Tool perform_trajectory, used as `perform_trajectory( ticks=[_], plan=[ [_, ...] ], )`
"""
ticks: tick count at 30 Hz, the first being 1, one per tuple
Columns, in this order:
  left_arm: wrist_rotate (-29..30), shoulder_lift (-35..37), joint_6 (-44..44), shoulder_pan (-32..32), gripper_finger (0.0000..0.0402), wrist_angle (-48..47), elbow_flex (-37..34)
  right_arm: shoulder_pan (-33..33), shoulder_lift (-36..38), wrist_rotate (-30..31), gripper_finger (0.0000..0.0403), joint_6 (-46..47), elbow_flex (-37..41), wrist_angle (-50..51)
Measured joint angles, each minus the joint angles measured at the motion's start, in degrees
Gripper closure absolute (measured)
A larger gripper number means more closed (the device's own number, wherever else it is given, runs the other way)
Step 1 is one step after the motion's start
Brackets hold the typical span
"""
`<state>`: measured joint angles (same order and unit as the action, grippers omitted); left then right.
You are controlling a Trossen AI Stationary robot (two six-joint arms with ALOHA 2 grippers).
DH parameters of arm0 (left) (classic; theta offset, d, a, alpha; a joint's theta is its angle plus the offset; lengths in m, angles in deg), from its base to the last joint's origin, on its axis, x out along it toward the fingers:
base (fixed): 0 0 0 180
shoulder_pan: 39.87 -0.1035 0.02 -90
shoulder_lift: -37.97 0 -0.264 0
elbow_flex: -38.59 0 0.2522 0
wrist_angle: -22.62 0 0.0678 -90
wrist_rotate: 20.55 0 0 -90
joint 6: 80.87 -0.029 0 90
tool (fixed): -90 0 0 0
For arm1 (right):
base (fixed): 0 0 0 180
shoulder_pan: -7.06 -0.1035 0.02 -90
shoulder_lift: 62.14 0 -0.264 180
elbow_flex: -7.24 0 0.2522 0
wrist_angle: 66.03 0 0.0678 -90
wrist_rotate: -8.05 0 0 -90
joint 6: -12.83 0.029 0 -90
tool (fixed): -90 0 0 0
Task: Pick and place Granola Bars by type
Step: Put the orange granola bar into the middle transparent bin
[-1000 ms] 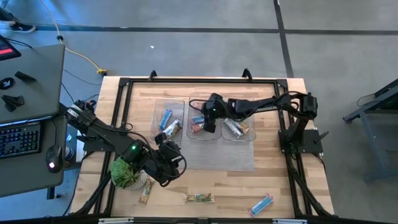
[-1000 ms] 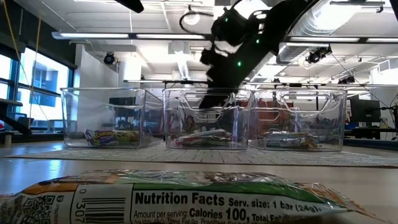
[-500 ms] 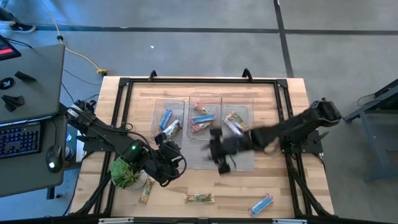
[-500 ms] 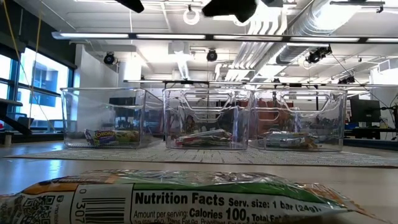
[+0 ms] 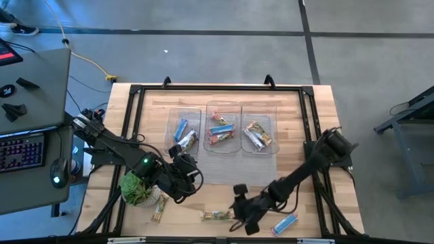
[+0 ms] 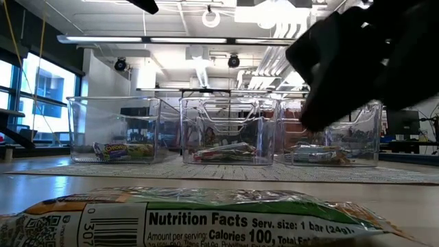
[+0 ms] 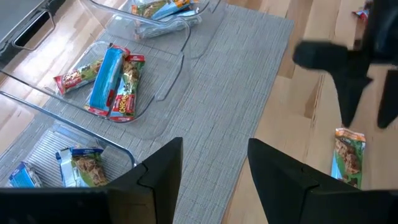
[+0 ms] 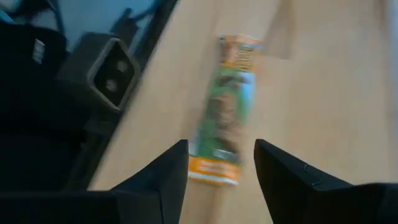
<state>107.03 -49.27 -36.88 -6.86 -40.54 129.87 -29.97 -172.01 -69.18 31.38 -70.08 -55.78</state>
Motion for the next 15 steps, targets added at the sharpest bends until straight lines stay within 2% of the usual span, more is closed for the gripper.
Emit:
perform_trajectory(
  ticks=[5, 11, 15],
  plan=[
    [-0.1, 0.0, 0.0, 0.0, 0.0225, 0.0, 0.0, -0.6, -3.7, -1.4, 0.0235, 4.5, 0.0, -5.6],
    [-1.5, 0.0, 0.0, 0.0, 0.0225, 0.0, 0.0, -0.6, -4.7, 2.2, 0.0236, 3.7, 0.0, -0.7],
    [-2.8, 0.0, 0.0, 0.0, 0.0225, 0.1, 0.0, -0.9, -4.7, 3.2, 0.0236, 4.5, 0.0, -0.8]
  ],
)
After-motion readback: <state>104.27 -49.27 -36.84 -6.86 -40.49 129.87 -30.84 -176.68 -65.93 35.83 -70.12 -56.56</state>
